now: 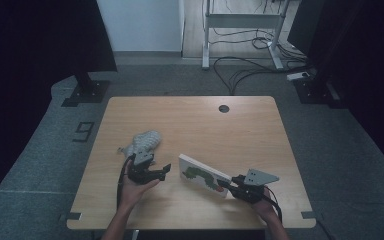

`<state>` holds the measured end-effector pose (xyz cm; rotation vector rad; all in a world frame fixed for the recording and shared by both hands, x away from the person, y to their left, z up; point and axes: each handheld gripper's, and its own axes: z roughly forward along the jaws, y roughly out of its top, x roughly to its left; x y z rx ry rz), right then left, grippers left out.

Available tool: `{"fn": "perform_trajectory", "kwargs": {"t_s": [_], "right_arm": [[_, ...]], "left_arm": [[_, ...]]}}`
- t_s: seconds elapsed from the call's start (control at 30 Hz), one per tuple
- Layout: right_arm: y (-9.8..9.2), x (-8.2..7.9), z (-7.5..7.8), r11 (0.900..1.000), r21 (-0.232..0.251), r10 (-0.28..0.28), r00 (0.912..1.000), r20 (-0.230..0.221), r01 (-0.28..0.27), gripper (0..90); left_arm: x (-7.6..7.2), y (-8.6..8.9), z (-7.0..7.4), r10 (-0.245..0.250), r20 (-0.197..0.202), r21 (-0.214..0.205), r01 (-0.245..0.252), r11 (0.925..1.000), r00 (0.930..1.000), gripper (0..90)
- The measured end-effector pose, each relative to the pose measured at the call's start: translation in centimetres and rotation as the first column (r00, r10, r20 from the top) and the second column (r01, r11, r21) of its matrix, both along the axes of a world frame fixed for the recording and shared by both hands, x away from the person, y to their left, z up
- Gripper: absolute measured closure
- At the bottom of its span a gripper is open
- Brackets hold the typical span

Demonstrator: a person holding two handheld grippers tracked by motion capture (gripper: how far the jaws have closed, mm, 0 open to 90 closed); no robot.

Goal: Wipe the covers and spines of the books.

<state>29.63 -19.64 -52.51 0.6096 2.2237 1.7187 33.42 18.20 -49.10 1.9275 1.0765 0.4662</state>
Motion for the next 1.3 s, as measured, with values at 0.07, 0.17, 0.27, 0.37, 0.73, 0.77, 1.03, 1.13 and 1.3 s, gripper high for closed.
{"fn": "perform_trajectory", "kwargs": {"t_s": [0.07,0.17,0.27,0.37,0.73,0.77,1.03,1.13,1.3], "right_arm": [[0.0,0.0,0.0,1.0,-0.001,0.001,1.0,0.001,-0.001,78.5],[0.0,-0.1,0.0,1.0,0.0,0.001,1.0,0.001,-0.001,78.5],[0.0,0.0,0.0,1.0,0.002,0.001,1.0,0.0,-0.001,78.4],[0.0,0.0,-0.1,1.0,0.005,0.001,1.0,-0.001,-0.001,78.4],[0.0,0.0,-0.2,0.9999,0.014,-0.003,1.0,-0.003,0.003,78.3],[0.0,0.0,-0.2,0.9999,0.015,-0.003,1.0,-0.003,0.003,78.3],[0.0,0.0,-0.2,0.9998,0.019,-0.002,1.0,-0.006,0.002,78.3],[0.0,-0.1,-0.2,0.9998,0.018,-0.001,1.0,-0.007,0.001,78.2],[0.0,0.0,-0.2,0.9998,0.017,0.0,1.0,-0.007,0.0,78.2]], "left_arm": [[0.1,0.6,0.1,0.023,0.008,0.013,-0.023,0.9996,0.9997,20.1],[0.4,1.5,0.1,0.065,0.007,0.022,-0.065,0.9977,0.9979,20.1],[0.8,2.5,0.0,0.102,0.003,0.033,-0.102,0.9942,0.9948,20.1],[1.2,3.5,-0.3,0.143,-0.017,0.042,-0.142,0.9889,0.9896,20.1],[2.1,5.7,-0.7,0.235,-0.019,0.047,-0.234,0.9711,0.9718,20.4],[2.2,5.8,-0.8,0.237,-0.022,0.051,-0.236,0.9704,0.9712,20.4],[2.5,5.3,-1.1,0.248,0.008,0.057,-0.248,0.967,0.9687,23.1],[2.9,5.2,-1.2,0.252,0.006,0.049,-0.252,0.9664,0.9676,24.7],[4.6,5.2,-2.0,0.258,-0.047,0.063,-0.255,0.965,0.9651,26.0]]}}
